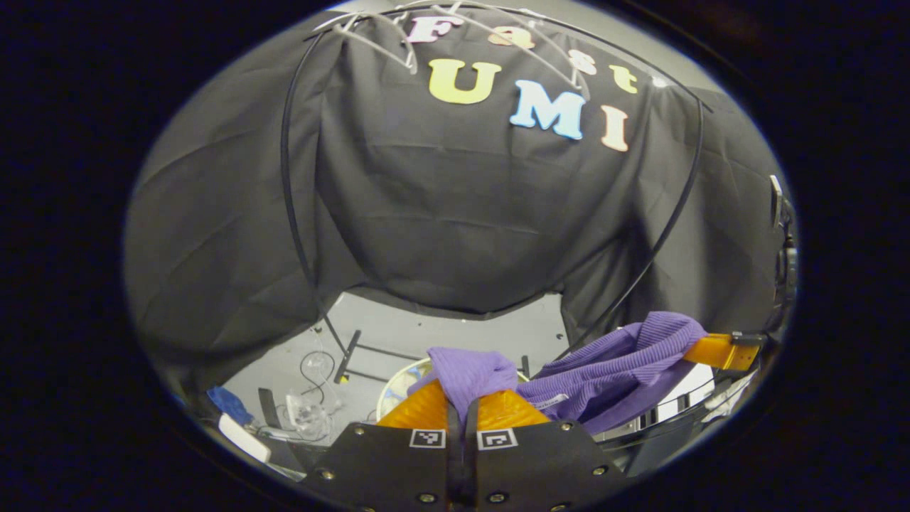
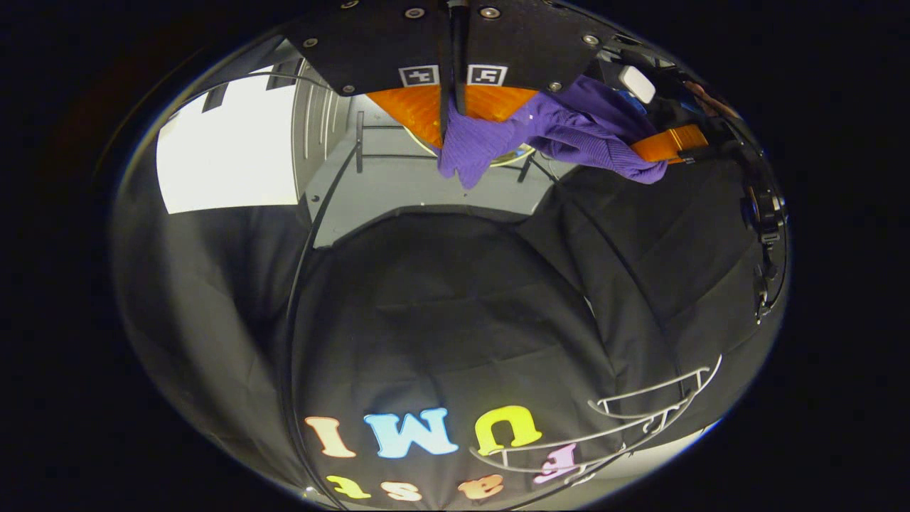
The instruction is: Grasp the clothes on the hanger with both hands and then place them into the laundry hamper below.
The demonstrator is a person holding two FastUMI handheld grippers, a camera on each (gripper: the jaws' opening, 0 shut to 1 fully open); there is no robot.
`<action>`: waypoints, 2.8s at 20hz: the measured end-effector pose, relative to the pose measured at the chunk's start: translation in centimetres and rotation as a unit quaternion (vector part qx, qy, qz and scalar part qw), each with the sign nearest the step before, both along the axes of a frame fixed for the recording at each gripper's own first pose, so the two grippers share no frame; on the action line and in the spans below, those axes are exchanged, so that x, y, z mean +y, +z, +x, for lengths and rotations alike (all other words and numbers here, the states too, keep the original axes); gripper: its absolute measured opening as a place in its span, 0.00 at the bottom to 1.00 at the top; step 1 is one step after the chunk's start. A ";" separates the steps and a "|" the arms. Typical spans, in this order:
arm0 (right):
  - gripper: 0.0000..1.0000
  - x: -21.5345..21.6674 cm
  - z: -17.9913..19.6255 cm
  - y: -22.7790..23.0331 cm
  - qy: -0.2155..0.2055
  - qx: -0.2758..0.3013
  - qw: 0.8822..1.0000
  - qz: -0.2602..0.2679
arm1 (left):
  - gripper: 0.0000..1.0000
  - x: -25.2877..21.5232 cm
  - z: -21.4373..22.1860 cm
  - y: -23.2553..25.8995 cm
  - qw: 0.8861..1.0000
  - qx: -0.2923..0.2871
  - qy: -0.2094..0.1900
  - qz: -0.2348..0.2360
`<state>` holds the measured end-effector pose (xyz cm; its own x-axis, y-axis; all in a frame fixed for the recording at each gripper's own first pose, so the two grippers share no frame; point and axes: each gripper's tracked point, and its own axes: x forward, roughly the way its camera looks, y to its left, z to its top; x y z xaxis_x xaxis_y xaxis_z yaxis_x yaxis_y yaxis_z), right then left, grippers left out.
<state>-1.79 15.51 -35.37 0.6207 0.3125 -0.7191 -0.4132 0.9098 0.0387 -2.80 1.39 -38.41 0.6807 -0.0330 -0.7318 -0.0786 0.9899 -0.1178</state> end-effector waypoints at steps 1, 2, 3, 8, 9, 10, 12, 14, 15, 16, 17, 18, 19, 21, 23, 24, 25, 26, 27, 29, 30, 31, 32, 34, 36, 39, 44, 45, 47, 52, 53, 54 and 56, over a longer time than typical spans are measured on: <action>0.00 0.0 0.1 -0.6 0.004 0.002 1.000 -0.012 | 0.01 0.2 0.1 -1.0 1.000 0.005 0.000 -0.006; 0.01 0.3 0.3 -1.3 0.004 0.006 1.000 -0.017 | 0.01 0.9 -0.1 -2.0 1.000 0.008 -0.006 -0.004; 0.00 0.5 0.5 -2.1 -0.002 0.011 1.000 -0.019 | 0.01 1.6 0.0 -3.1 1.000 0.011 -0.016 0.003; 0.01 2.1 1.1 -6.5 -0.008 0.029 0.998 -0.060 | 0.07 2.7 0.3 -8.5 0.998 0.018 -0.066 0.012; 0.01 2.2 0.5 -7.5 -0.011 0.037 0.997 -0.061 | 0.01 2.5 0.2 -9.5 0.997 0.022 -0.075 0.009; 0.01 2.5 0.2 -8.3 -0.017 0.046 0.997 -0.058 | 0.01 2.5 0.1 -10.5 0.996 0.027 -0.084 0.007; 0.01 3.1 0.0 -9.4 -0.029 0.048 0.996 -0.062 | 0.07 2.7 0.1 -12.0 0.994 0.033 -0.101 0.008; 0.02 3.6 0.2 -9.6 -0.040 0.048 0.996 -0.063 | 0.01 2.7 0.3 -12.6 0.993 0.036 -0.112 0.002; 0.02 3.9 0.1 -9.9 -0.047 0.051 0.996 -0.059 | 0.01 2.6 0.5 -12.8 0.993 0.037 -0.115 -0.003; 0.02 4.1 0.1 -10.0 -0.053 0.054 0.996 -0.057 | 0.01 2.7 0.6 -12.6 0.992 0.037 -0.118 -0.007; 0.01 4.2 0.0 -10.1 -0.058 0.055 0.995 -0.057 | 0.01 2.7 1.0 -12.6 0.992 0.037 -0.121 -0.008; 0.02 4.4 0.0 -10.0 -0.063 0.057 0.995 -0.058 | 0.01 2.7 1.3 -12.5 0.992 0.037 -0.122 -0.010; 0.02 4.4 -0.1 -10.0 -0.065 0.059 0.994 -0.060 | 0.01 2.7 1.5 -12.4 0.992 0.039 -0.121 -0.013; 0.04 4.4 -0.8 -10.2 -0.059 0.068 0.993 -0.073 | 0.01 3.3 1.5 -12.3 0.992 0.046 -0.120 0.008; 0.06 4.7 -2.1 -10.6 -0.062 0.092 0.991 -0.075 | 0.01 2.7 1.5 -12.0 0.989 0.046 -0.138 0.024; 0.09 5.2 -2.6 -10.6 -0.061 0.100 0.991 -0.070 | 0.01 2.7 1.4 -11.9 0.988 0.046 -0.141 0.029; 0.11 5.5 -2.9 -10.6 -0.059 0.108 0.990 -0.069 | 0.01 2.8 1.3 -11.7 0.988 0.051 -0.141 0.039; 0.28 6.1 -3.5 -10.6 -0.053 0.124 0.988 -0.069 | 0.02 3.7 1.1 -11.8 0.986 0.052 -0.141 0.067; 0.46 6.6 -3.9 -10.2 -0.045 0.136 0.987 -0.066 | 0.06 4.1 1.4 -11.8 0.984 0.052 -0.147 0.092; 0.81 6.6 -3.4 -8.8 -0.040 0.129 0.988 -0.069 | 0.32 3.8 1.4 -10.6 0.982 0.041 -0.159 0.094; 0.98 6.3 -2.9 -8.0 -0.043 0.120 0.989 -0.072 | 0.49 3.2 1.5 -10.0 0.983 0.034 -0.162 0.083; 0.98 5.8 -2.3 -7.0 -0.049 0.110 0.990 -0.073 | 0.66 2.9 1.9 -9.4 0.983 0.028 -0.163 0.078; 0.98 5.4 -1.7 -6.2 -0.056 0.102 0.991 -0.071 | 0.83 2.9 2.1 -9.1 0.983 0.021 -0.165 0.078; 0.97 3.7 -1.0 -4.5 -0.082 0.090 0.991 -0.059 | 0.89 3.0 2.9 -8.3 0.981 0.012 -0.173 0.088; 0.98 2.1 -0.3 -2.7 -0.109 0.079 0.990 -0.045 | 0.95 2.8 3.9 -7.2 0.980 0.002 -0.177 0.090; 0.96 -1.7 -0.2 0.4 -0.151 0.050 0.987 -0.032 | 0.95 3.6 6.0 -3.2 0.982 -0.041 -0.156 0.103; 0.96 -8.4 1.9 7.4 -0.185 -0.043 0.982 -0.013 | 0.95 0.4 8.5 5.7 0.987 -0.102 -0.106 0.057; 0.96 -9.7 2.6 8.9 -0.182 -0.066 0.981 -0.012 | 0.95 -0.6 9.1 7.7 0.988 -0.117 -0.091 0.045; 0.96 -12.6 4.3 12.2 -0.171 -0.112 0.979 -0.007 | 1.00 -2.8 10.5 11.9 0.987 -0.150 -0.054 0.028; 0.96 -18.7 9.0 20.9 -0.153 -0.227 0.962 0.018 | 1.00 -8.1 12.0 22.4 0.964 -0.263 0.017 0.021; 0.96 -19.7 9.7 22.6 -0.147 -0.253 0.956 0.021 | 1.00 -9.0 12.1 24.5 0.956 -0.290 0.025 0.024; 0.92 -20.6 10.5 24.3 -0.140 -0.277 0.950 0.027 | 1.00 -10.2 11.7 26.3 0.949 -0.314 0.029 0.026; 0.92 -22.2 11.2 27.5 -0.130 -0.313 0.939 0.050 | 1.00 -12.9 11.2 29.8 0.936 -0.350 0.021 0.025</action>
